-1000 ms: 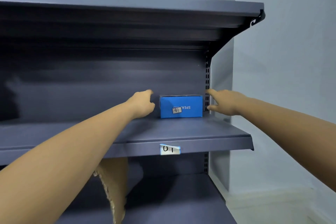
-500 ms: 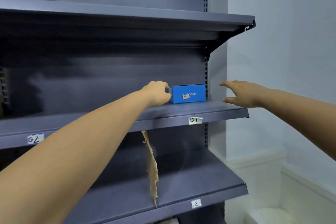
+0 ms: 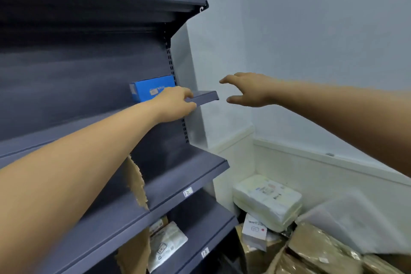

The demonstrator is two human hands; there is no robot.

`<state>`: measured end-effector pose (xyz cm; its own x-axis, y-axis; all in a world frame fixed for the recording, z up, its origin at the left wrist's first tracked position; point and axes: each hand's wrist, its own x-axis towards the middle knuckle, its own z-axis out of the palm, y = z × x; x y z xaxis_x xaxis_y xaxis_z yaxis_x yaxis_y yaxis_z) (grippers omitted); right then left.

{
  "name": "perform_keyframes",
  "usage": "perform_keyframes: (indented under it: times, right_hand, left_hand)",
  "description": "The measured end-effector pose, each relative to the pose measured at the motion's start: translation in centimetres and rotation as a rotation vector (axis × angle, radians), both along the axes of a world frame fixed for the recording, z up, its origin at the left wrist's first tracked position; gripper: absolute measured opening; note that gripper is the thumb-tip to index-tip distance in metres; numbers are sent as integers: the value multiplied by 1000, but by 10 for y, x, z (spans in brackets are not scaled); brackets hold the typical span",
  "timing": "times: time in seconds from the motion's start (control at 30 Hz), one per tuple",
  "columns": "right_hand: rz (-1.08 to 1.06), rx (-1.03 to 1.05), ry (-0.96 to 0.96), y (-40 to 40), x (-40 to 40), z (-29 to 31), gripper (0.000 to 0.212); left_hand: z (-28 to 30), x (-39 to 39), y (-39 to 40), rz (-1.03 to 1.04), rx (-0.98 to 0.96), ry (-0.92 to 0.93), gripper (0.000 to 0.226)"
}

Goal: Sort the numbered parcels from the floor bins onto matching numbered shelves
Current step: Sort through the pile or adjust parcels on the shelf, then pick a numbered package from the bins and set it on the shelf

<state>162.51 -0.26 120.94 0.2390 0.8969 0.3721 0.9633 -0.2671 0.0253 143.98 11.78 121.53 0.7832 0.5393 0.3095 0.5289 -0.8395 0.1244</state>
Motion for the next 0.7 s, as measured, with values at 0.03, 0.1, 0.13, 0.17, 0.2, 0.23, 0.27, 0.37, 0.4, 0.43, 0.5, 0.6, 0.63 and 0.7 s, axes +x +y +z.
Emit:
perform_keyframes:
  times: [0.03, 0.1, 0.13, 0.17, 0.2, 0.23, 0.27, 0.37, 0.4, 0.43, 0.5, 0.6, 0.63, 0.7]
  right_hand:
    - [-14, 10, 4, -11, 3, -3, 57]
    - [-37, 28, 20, -34, 10, -10, 56]
    - [-46, 32, 32, -45, 14, -15, 56]
    - [-55, 32, 47, -57, 18, -19, 56]
    - [-66, 30, 62, -68, 23, -24, 56]
    - [-76, 27, 73, -79, 29, -30, 55]
    - [-88, 22, 82, -90, 34, -35, 55]
    - [-127, 12, 113, -125, 52, -51, 54]
    - [-143, 9, 127, -136, 58, -57, 53]
    - [-159, 6, 143, -148, 64, -62, 52]
    - [-189, 6, 180, -172, 76, -76, 51]
    - [-225, -4, 238, -203, 94, -102, 50]
    - [-232, -14, 253, -211, 101, -111, 50]
    - [-241, -28, 277, -226, 113, -130, 49]
  left_hand:
    - [-2, 9, -10, -41, -3, -8, 44]
    - [-7, 29, -29, -124, -14, -9, 45]
    - [-11, 40, -38, -163, -24, -4, 46]
    - [-15, 51, -46, -197, -35, 4, 46]
    - [-20, 62, -54, -226, -45, 11, 47]
    - [-25, 73, -62, -253, -56, 14, 47]
    - [-31, 84, -71, -280, -69, 13, 47]
    - [-52, 117, -99, -364, -116, 9, 47]
    - [-60, 127, -107, -388, -134, 14, 47]
    - [-70, 137, -116, -412, -153, 23, 47]
    - [-90, 155, -130, -447, -198, 40, 46]
    - [-123, 180, -151, -475, -252, 68, 46]
    - [-133, 188, -158, -483, -267, 79, 46]
    - [-151, 202, -170, -486, -301, 96, 46]
